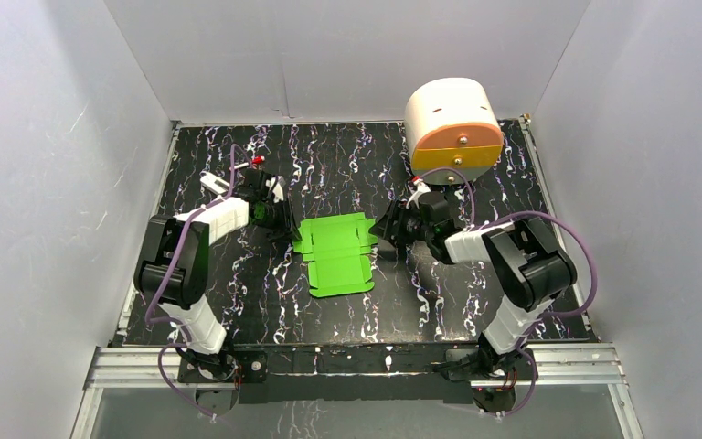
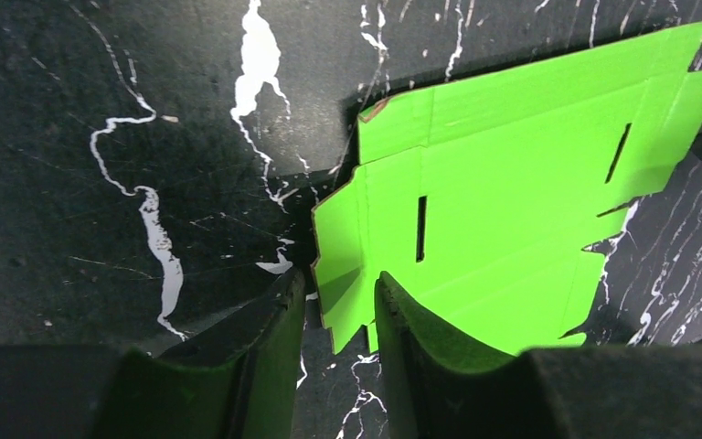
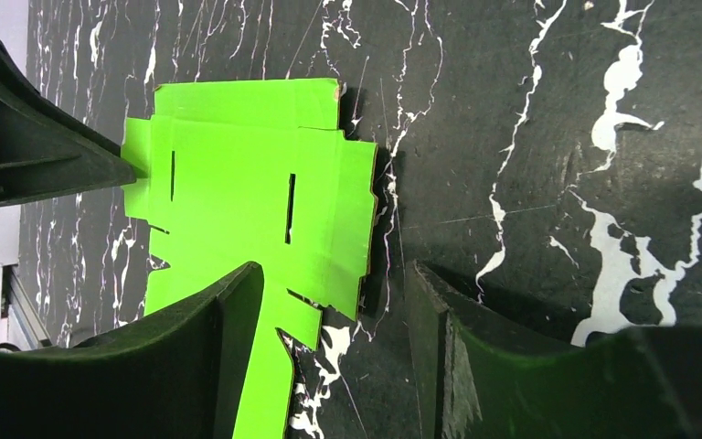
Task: Fold the paper box
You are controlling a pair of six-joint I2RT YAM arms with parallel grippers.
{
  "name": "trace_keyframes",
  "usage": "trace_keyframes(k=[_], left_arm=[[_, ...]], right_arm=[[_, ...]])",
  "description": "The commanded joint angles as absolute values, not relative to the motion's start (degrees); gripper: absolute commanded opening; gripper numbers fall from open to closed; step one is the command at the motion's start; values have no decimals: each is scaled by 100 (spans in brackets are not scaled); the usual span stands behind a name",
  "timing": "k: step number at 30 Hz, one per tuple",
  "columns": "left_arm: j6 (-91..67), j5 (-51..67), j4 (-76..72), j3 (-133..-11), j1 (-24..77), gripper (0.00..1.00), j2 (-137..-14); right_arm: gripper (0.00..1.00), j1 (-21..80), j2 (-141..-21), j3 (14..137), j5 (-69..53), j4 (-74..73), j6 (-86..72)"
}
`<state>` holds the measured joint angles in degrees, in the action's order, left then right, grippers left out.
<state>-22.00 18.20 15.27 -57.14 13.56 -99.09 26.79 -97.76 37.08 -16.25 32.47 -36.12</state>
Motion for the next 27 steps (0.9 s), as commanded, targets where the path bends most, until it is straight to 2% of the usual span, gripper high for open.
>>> trace_keyframes(k=[1,10,21,23,27], left_arm=[[-2213,2258,1582,-5712,1388,31,-9819],[-2496,2378,1372,-5577,1806,30,-9637],[-2810,2267,1145,-5081,2153,29,-8993],[-2786,2127,1189,-4907,2153,32,-8789],[-2638,1619,1532,-4776,2153,45,-8307]], right_arm=[[66,2732,-9924,3782,-1590,3685,-3719],[65,2732,-9348,3161,-1435,3883,-3669],[61,2673,-8195,2389,-1005,3325,-3300],[61,2672,-8078,2287,-1019,3250,-3241],[62,2672,-7837,2080,-1035,3130,-3101]])
